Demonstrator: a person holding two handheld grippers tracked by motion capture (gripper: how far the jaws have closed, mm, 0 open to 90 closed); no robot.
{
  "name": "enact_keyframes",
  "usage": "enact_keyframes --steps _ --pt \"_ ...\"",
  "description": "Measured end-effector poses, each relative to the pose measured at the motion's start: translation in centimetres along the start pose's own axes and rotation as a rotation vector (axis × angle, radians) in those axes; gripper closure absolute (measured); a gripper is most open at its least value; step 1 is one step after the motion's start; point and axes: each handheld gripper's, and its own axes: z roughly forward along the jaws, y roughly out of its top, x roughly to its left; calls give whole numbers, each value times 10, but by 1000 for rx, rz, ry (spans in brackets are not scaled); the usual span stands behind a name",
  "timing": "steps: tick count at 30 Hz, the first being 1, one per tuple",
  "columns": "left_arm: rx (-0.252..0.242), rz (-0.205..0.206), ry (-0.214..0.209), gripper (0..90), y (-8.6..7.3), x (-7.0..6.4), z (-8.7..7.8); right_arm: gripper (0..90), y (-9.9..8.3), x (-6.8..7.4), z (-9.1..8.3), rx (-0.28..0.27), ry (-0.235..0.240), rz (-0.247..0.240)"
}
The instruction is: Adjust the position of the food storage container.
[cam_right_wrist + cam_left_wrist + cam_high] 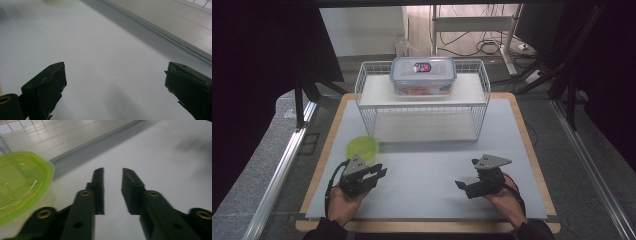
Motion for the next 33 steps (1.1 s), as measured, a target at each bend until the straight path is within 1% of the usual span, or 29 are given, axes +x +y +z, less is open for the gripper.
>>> enact_keyframes --steps 1,3,4,5,6,7,8,9,11,12,14,18,23,24,25,26,27,29,30,33 --pt "0 -3 3 775 1 4 -2 32 0 0 0 3 0 0" --pt "-7 -7 11 869 4 10 -6 32 0 1 1 5 1 -9" --pt "-9 -10 17 869 5 12 -8 32 0 1 1 5 1 -9" --pt "-13 -15 24 898 7 17 -10 32 0 1 1 6 -2 -11" --pt "-16 -28 27 898 8 22 -13 32 0 1 1 6 -2 -11" --pt "-23 -45 43 899 10 29 -15 32 0 1 1 6 -3 -12" --pt "-25 -53 58 899 11 34 -17 32 0 0 1 7 -3 -13" --pt "-32 -65 81 899 12 42 -19 32 0 0 1 9 -2 -13" --pt "-35 -79 116 900 13 55 -21 32 0 0 2 12 -3 -14" --pt "-36 -95 135 900 13 64 -22 32 0 0 2 14 -2 -13" --pt "-40 -114 163 900 13 77 -22 32 -1 0 3 19 -2 -16" --pt "-35 -141 195 900 12 92 -20 32 -1 0 4 26 0 -15" --pt "-11 -172 228 899 5 108 -14 33 -2 0 4 32 -1 -17" --pt "-4 -175 239 899 3 111 -13 33 -2 0 5 33 1 -17" --pt "8 -182 257 899 0 117 -11 34 -2 0 5 38 3 -19" --pt "8 -182 257 899 0 117 -11 34 -2 0 5 38 3 -19" --pt "11 -188 271 899 -1 121 -10 34 -2 0 5 41 3 -18" --pt "19 -201 284 899 -4 127 -8 35 -3 0 6 48 3 -18" --pt "25 -204 297 899 -5 129 -7 35 -3 0 6 50 3 -17" --pt "51 -213 316 899 -8 135 -1 35 -3 -1 6 50 3 -15"
